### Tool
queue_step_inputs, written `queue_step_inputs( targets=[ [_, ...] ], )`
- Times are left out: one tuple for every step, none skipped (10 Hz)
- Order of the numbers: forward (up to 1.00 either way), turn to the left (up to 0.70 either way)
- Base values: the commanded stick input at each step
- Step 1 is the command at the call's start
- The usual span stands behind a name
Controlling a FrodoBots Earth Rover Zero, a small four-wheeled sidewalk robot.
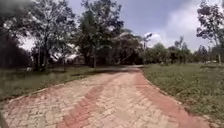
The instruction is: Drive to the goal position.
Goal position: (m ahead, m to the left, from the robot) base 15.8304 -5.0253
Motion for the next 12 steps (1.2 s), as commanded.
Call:
queue_step_inputs(
  targets=[
    [0.70,0.00],
    [0.70,0.00],
    [0.70,-0.06],
    [0.70,-0.24],
    [0.70,-0.28],
    [0.70,-0.10],
    [0.70,0.00],
    [0.70,0.00],
    [0.70,-0.10],
    [0.70,-0.28],
    [0.70,-0.35],
    [0.70,-0.35]
  ],
)
